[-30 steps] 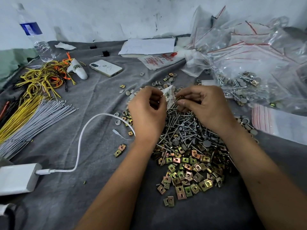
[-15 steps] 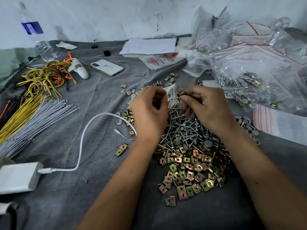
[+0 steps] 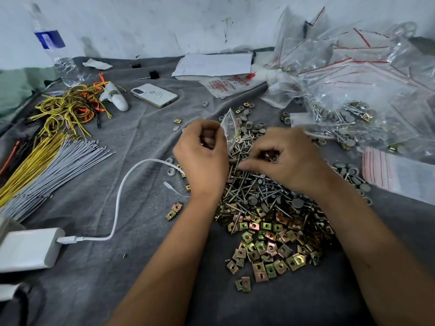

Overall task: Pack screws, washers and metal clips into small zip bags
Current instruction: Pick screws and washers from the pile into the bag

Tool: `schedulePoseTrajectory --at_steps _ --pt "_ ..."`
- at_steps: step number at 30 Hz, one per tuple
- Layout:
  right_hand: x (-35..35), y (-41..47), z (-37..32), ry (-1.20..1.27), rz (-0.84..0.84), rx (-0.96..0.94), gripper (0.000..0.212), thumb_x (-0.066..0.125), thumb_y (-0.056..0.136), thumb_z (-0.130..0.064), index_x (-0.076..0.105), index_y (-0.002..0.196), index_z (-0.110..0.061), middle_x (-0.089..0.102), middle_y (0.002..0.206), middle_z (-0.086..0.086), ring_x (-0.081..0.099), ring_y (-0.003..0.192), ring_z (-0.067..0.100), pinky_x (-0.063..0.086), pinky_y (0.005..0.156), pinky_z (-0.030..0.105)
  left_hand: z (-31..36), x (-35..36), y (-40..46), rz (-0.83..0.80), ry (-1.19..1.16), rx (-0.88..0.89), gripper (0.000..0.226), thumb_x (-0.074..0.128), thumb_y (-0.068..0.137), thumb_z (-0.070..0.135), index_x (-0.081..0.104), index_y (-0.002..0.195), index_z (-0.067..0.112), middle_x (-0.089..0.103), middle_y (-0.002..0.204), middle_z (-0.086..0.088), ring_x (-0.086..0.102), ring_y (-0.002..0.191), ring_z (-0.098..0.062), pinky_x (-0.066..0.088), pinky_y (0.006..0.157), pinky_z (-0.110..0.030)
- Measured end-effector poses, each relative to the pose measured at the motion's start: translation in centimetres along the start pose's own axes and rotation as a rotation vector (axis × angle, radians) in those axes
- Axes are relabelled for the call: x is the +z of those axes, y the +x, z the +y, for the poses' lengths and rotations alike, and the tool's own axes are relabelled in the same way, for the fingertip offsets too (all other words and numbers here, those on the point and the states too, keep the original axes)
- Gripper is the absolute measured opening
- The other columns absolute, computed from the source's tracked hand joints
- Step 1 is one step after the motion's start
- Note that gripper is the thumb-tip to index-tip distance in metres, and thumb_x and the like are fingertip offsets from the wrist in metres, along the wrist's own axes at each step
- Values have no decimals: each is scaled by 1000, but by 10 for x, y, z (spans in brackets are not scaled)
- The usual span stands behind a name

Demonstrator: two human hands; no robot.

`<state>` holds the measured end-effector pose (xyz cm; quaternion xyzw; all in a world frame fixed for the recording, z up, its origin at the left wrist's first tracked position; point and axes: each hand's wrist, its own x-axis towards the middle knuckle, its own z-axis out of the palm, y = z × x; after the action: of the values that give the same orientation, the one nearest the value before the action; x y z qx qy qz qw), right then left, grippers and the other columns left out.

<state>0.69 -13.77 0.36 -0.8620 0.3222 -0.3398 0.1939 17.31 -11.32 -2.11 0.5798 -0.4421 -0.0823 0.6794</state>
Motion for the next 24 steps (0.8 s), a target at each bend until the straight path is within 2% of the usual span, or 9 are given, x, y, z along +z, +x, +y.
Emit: schedulePoseTrajectory --at_steps 2,4,6,10,14,17,21,24 --pt "3 1 -10 6 -255 -71 22 80 76 -55 78 81 -33 61 83 -15 52 89 10 42 78 31 0 0 1 4 -5 -7 13 71 86 2 71 83 15 62 66 5 54 58 -5 50 58 -29" --pt "9 2 -22 -42 -468 -53 18 84 74 -51 80 87 -40 54 93 -12 43 100 12 39 91 33 -1 0 1 8 -14 -22 13 71 86 3 71 82 16 61 65 7 54 57 -5 49 59 -25" --pt "15 2 -29 -168 -547 -37 22 82 75 -55 76 94 -46 49 99 -14 36 104 10 34 100 36 -2 0 2 17 -19 -33 15 72 86 4 70 82 18 61 64 10 54 56 -4 48 59 -23" --pt "15 3 -39 -339 -560 10 31 77 75 -63 68 103 -53 40 99 -21 28 110 7 26 107 39 -3 0 3 16 -21 -38 14 72 86 5 70 82 18 62 66 10 55 57 -3 48 60 -22" --pt "21 2 -49 -458 -554 28 42 73 78 -65 65 117 -50 38 101 -15 28 120 14 21 108 43 -4 -2 4 17 -23 -45 12 72 87 4 71 83 16 62 66 9 55 57 -2 47 60 -21" --pt "27 3 -53 -416 -509 -23 28 75 80 -59 70 102 -42 38 98 -17 30 118 13 24 108 42 -7 -5 11 52 -54 -88 16 72 88 2 70 82 17 65 68 7 56 58 -1 47 61 -22" --pt "32 3 -49 -396 -554 -61 18 72 88 -50 65 94 -35 50 117 -10 30 116 11 27 108 39 -8 -7 15 68 -75 -124 27 73 88 1 66 79 25 67 70 7 59 61 -3 50 63 -23" --pt "29 4 -43 -302 -536 -100 14 70 92 -40 60 92 -31 54 108 -11 38 108 11 32 102 38 -8 -8 14 55 -73 -112 21 72 88 1 68 81 20 67 70 6 60 61 -2 50 63 -21"
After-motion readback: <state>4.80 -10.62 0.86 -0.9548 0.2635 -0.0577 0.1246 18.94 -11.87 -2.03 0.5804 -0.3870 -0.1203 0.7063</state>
